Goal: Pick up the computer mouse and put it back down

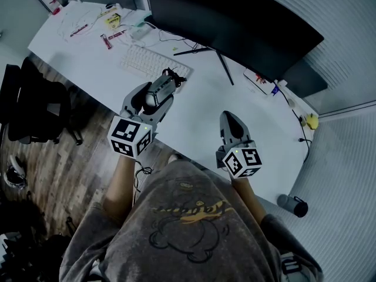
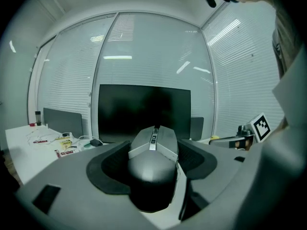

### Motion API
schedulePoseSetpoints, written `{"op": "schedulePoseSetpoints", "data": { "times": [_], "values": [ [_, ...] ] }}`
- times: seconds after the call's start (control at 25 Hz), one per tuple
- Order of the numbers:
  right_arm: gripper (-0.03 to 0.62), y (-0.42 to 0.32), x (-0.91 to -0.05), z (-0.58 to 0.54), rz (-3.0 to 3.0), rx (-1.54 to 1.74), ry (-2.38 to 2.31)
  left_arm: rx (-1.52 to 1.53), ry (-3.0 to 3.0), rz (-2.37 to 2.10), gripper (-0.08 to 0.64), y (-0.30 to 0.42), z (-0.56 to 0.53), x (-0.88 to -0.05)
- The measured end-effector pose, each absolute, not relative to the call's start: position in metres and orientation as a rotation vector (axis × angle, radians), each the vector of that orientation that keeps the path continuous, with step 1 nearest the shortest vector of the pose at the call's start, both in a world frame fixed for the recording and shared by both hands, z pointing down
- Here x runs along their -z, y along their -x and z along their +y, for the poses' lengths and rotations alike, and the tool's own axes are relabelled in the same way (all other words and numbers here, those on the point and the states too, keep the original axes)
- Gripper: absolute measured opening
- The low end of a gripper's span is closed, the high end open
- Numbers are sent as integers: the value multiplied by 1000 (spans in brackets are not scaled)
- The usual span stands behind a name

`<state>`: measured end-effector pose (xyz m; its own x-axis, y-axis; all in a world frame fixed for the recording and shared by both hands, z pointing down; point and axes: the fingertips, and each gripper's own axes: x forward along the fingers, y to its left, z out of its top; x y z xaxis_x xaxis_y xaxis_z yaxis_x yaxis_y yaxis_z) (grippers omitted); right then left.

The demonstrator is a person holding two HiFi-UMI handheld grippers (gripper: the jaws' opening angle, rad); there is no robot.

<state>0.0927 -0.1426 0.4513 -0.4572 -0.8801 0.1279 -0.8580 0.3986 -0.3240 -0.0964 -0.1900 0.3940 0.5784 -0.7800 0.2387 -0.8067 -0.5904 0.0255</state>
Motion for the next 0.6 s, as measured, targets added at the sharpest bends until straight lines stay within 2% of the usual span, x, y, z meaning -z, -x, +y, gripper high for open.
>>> {"op": "schedulePoseSetpoints", "data": {
  "times": [0.6],
  "values": [
    [-2,-86,-463,-143,2586,572,1613,-414,-2482,-1375,314,130,-210,-488]
  ]
}}
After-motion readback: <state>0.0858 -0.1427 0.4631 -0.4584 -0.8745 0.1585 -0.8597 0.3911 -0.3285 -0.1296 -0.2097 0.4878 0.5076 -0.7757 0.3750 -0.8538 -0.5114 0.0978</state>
